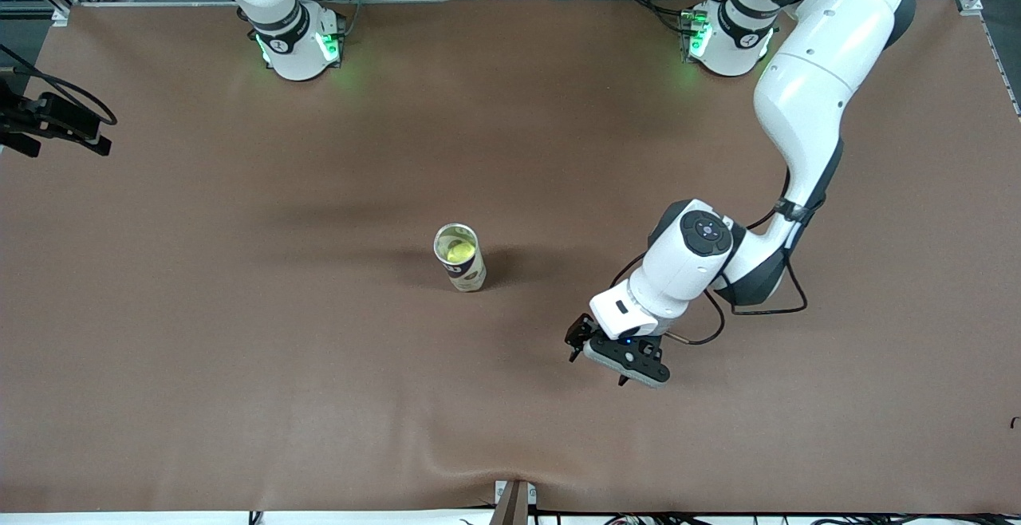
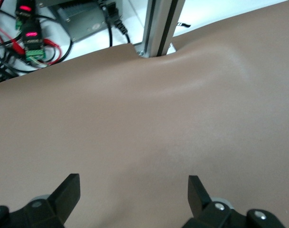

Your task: Insert tennis ball vertically with right arm

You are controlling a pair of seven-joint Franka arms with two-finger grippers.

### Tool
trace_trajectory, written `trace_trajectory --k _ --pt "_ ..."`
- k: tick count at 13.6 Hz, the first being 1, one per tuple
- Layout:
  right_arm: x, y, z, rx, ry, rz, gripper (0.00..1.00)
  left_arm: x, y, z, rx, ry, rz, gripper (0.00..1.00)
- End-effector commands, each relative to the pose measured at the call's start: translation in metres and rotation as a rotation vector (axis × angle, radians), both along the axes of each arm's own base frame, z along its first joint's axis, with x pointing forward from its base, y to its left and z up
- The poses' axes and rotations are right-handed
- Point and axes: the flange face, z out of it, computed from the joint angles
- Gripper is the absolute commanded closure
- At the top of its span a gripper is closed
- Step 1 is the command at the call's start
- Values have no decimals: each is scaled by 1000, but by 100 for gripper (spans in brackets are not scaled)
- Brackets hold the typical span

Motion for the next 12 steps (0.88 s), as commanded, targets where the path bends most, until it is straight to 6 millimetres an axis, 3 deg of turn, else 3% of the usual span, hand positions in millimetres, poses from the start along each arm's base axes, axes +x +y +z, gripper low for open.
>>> trace_trajectory --k 1,3,5,8,12 --pt "2 6 7 1 -6 21 0 -2 20 53 55 44 35 0" --pt "-1 4 29 -22 -34 22 0 -7 31 97 59 75 72 0" --pt "-6 5 29 -18 -10 23 0 -14 44 127 63 125 107 0" --pt "-8 13 29 -29 -3 35 0 -24 73 160 86 218 162 0" --pt "-9 12 30 -33 -4 36 0 -46 97 201 174 286 195 0"
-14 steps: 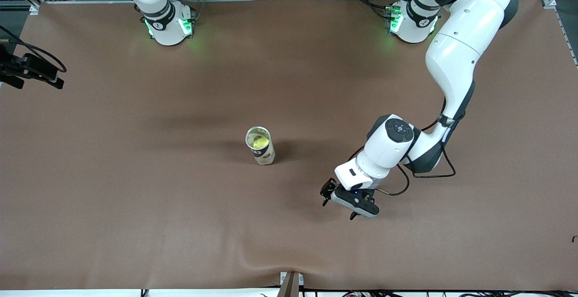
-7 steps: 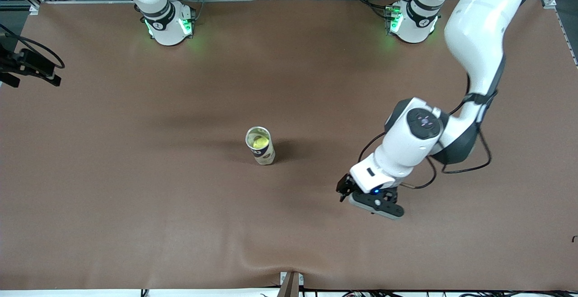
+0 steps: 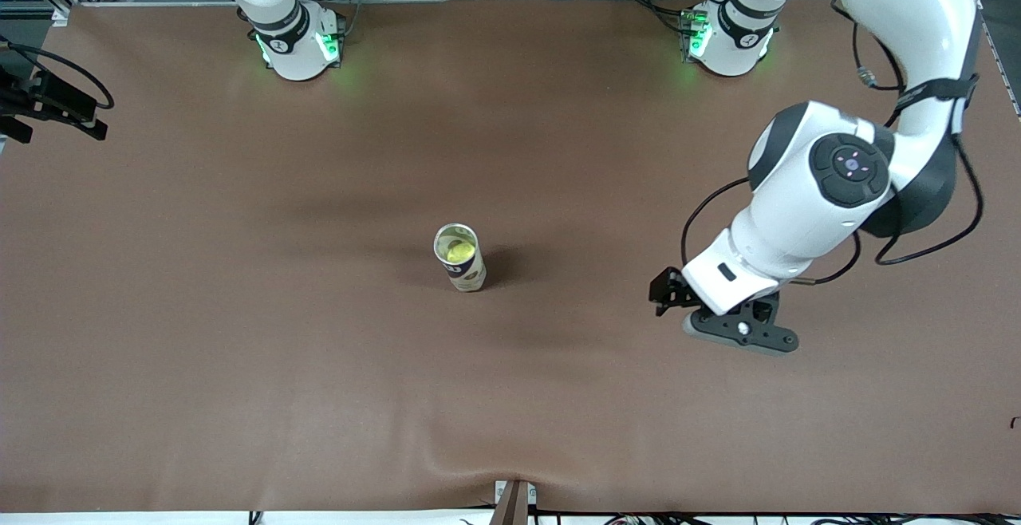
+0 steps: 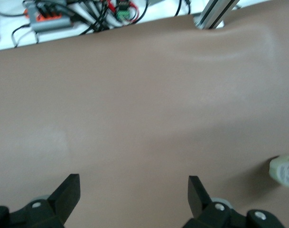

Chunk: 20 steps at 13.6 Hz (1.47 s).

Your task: Insert tennis ball vertically with right arm

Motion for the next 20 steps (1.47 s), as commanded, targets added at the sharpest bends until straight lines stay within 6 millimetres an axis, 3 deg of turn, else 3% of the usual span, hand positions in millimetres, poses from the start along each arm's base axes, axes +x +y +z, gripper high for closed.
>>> trace_trajectory --k 1,5,8,10,14,16,20 --pt "-3 1 5 -15 3 12 0 -24 22 34 58 57 41 0" --pt "-3 -1 5 -21 6 11 0 -48 52 79 124 95 83 0" --pt "-3 2 5 -40 9 19 0 -67 79 98 118 194 119 0" --pt "-3 2 5 -40 9 16 0 -67 112 108 89 219 180 0" --pt "-5 1 4 -40 20 11 0 -98 132 143 142 211 236 0" --pt "-5 0 3 -40 23 10 0 -112 153 154 114 218 259 0" --pt "-5 0 3 -40 23 10 0 -131 178 157 124 223 300 0"
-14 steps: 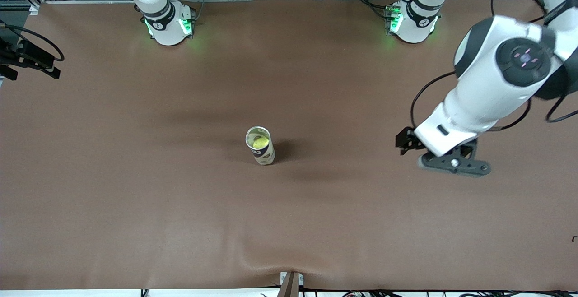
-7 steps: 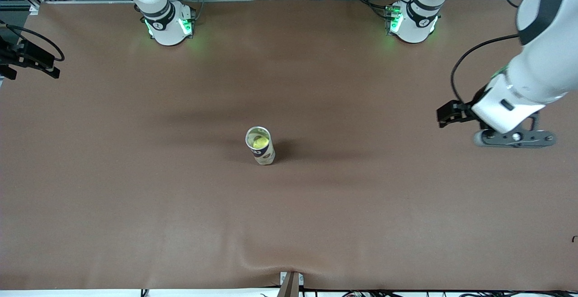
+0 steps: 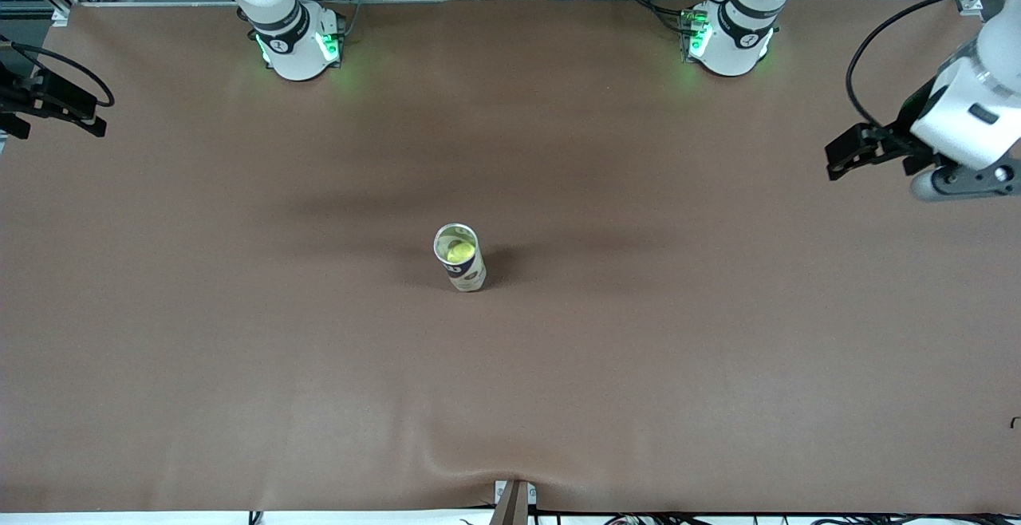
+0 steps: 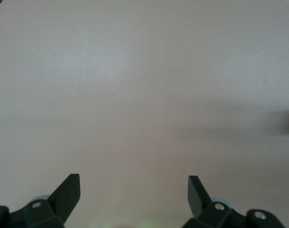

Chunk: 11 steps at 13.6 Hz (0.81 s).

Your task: Insert tennis ball vertically with right arm

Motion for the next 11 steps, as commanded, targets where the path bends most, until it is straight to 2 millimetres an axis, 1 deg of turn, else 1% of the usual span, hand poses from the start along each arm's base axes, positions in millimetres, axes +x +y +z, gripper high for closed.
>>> trace_trajectory --k 1,4,5,7,8,11 --pt "-2 0 5 -18 2 7 0 -18 12 -2 -7 13 0 0" --pt "-2 1 3 -18 8 8 0 -30 18 -2 -4 18 -8 0" --pt "-3 1 4 -18 7 8 0 -34 24 -2 -29 15 2 0" --pt "-2 1 3 -18 8 8 0 -37 40 -1 -54 4 -19 0" --pt "-3 1 4 -18 7 8 0 -39 44 -1 -57 2 -24 0" --pt "-3 1 3 -18 10 8 0 -46 45 -2 -56 1 -25 0"
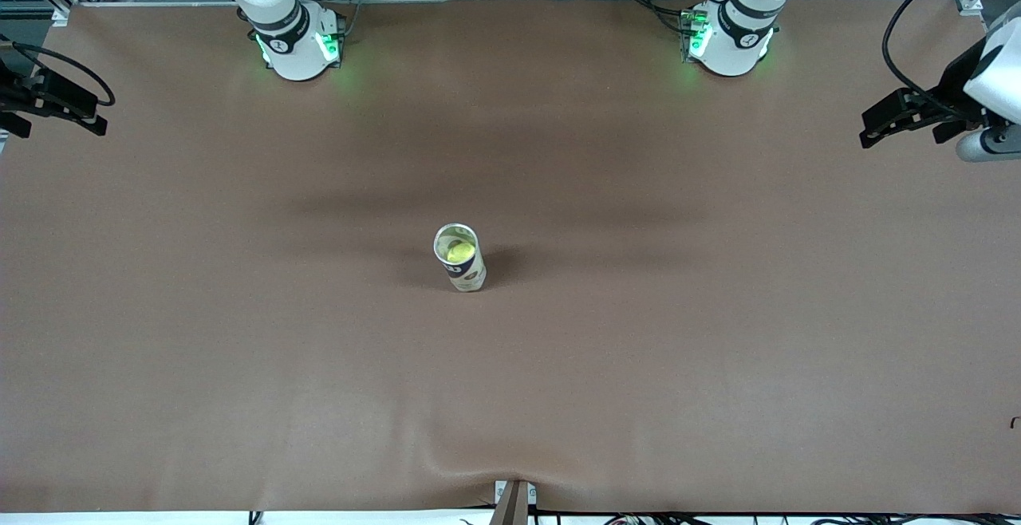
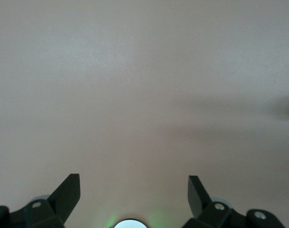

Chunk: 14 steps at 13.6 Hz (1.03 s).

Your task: Insert tennis ball vertically with right arm

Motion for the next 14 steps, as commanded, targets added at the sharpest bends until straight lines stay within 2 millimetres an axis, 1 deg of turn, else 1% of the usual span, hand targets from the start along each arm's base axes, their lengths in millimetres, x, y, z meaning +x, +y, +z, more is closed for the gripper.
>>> trace_trajectory --k 1,3,6,7,8,9,10,12,13,14 --pt "-2 1 4 -18 2 8 0 -17 -1 -2 -17 -20 -17 0" --pt "-2 1 4 -16 2 9 0 -23 -1 4 -14 -34 -19 0" --pt "-2 1 4 -16 2 9 0 -23 5 5 -13 -30 -14 0" --pt "-2 1 4 -16 2 9 0 -22 0 4 -13 -28 -23 0" --pt "-2 1 4 -16 2 9 0 -21 -1 2 -13 -25 -26 0" --pt "-2 1 4 -16 2 9 0 -18 -1 0 -10 -21 -23 0" --pt "-2 1 4 -16 2 9 0 -13 -2 5 -10 -30 -22 0" --pt "-2 1 4 -16 2 9 0 -2 -4 6 -16 1 -26 0" --pt "-2 1 4 -16 2 7 0 -2 -6 8 -15 15 -18 0" --pt "-2 1 4 -16 2 7 0 3 -6 5 -11 30 -15 0"
